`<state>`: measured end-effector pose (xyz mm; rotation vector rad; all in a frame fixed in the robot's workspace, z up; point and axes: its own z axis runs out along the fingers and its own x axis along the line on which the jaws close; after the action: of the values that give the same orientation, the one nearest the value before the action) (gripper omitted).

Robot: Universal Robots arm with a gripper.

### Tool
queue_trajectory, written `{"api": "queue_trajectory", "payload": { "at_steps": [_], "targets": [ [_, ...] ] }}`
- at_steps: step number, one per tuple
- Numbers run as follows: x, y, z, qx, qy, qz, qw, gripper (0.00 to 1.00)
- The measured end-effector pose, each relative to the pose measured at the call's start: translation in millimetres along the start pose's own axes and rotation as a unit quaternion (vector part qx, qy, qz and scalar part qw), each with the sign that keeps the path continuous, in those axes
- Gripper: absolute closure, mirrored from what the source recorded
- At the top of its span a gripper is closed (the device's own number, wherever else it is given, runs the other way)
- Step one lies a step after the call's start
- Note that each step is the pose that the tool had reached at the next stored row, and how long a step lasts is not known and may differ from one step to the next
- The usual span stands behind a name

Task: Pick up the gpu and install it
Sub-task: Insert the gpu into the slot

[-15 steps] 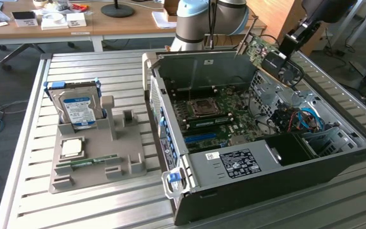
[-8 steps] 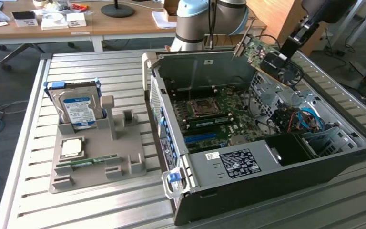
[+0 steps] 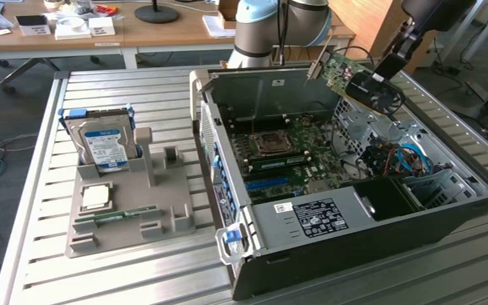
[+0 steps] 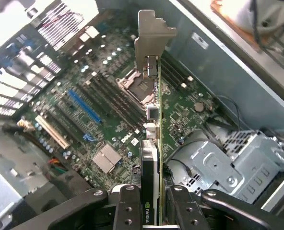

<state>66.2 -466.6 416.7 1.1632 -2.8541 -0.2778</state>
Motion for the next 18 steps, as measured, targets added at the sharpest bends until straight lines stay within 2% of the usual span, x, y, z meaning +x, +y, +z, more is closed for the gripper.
{"api": "queue_trajectory", "payload": {
  "at_steps": [5,9,14,18],
  "targets": [
    [0.0,0.0,0.3,-0.0011,0.0081,-0.043,0.999,0.73],
    [0.0,-0.1,0.5,-0.002,0.0147,-0.079,0.9968,0.73],
    [0.0,-0.1,0.7,-0.0031,0.023,-0.123,0.9921,0.73],
    [0.0,-0.2,0.9,-0.0039,0.0296,-0.159,0.9869,0.73]
  ]
}}
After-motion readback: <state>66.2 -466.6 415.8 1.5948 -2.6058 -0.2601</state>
